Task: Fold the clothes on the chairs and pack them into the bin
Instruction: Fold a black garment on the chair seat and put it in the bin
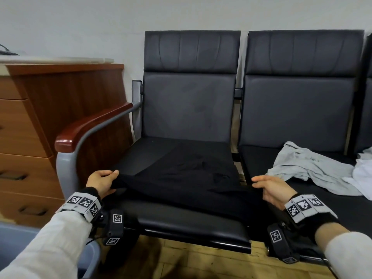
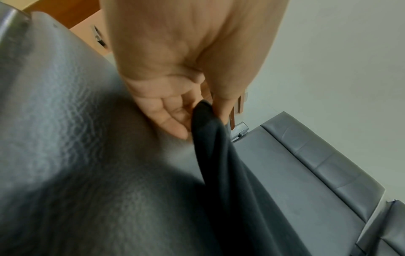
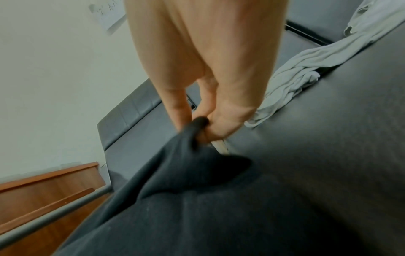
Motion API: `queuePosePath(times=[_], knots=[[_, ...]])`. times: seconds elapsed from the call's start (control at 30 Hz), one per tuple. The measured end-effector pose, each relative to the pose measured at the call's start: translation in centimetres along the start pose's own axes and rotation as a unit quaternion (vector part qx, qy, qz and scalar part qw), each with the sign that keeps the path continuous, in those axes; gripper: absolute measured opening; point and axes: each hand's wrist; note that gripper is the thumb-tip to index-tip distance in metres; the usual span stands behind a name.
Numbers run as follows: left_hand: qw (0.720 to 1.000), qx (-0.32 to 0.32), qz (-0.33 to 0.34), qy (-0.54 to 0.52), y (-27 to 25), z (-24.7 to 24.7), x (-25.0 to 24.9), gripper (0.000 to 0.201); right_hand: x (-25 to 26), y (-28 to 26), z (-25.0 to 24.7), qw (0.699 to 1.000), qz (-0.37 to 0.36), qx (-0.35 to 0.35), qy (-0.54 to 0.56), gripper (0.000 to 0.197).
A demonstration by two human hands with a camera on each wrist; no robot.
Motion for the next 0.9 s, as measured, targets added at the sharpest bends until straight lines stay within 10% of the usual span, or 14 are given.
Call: queuePosePath(times=[0.3, 0.4, 0.53, 0.73, 0.9], knots=[[0.970, 0.153, 0.026, -0.186, -2.0, -0.4, -2.0, 0.033, 1.3, 1.3, -2.8, 0.991, -0.114, -0.056, 0.029, 0.042], [0.978, 0.172, 0.062, -0.101, -2.2, -0.2, -2.2, 0.035, 1.1, 1.0, -2.9, 0.992, -0.109, -0.038, -0.057, 0.055], [0.977, 0.177, 0.093, 0.076, -1.9, 0.2, -1.3, 0.035, 0.8, -0.1, -3.4, 0.923, -0.173, -0.009, -0.344, 0.024], [0.919, -0.002, 0.211, 0.333, -2.6, -0.4, -2.9, 0.019, 2.5, -2.7, -4.1, 0.779, -0.210, -0.044, -0.590, 0.021], [0.873, -0.072, 0.313, 0.367, -5.0, -2.4, -11.3, 0.019, 8.9, -4.1, -4.0, 0.753, -0.306, -0.158, -0.561, 0.018]])
Point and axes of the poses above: each hand's wrist, its own y-axis towards the middle knuckle, its own z-axis out of the palm, x = y × z, and after that the axes turned 4 degrees about y, right-handed
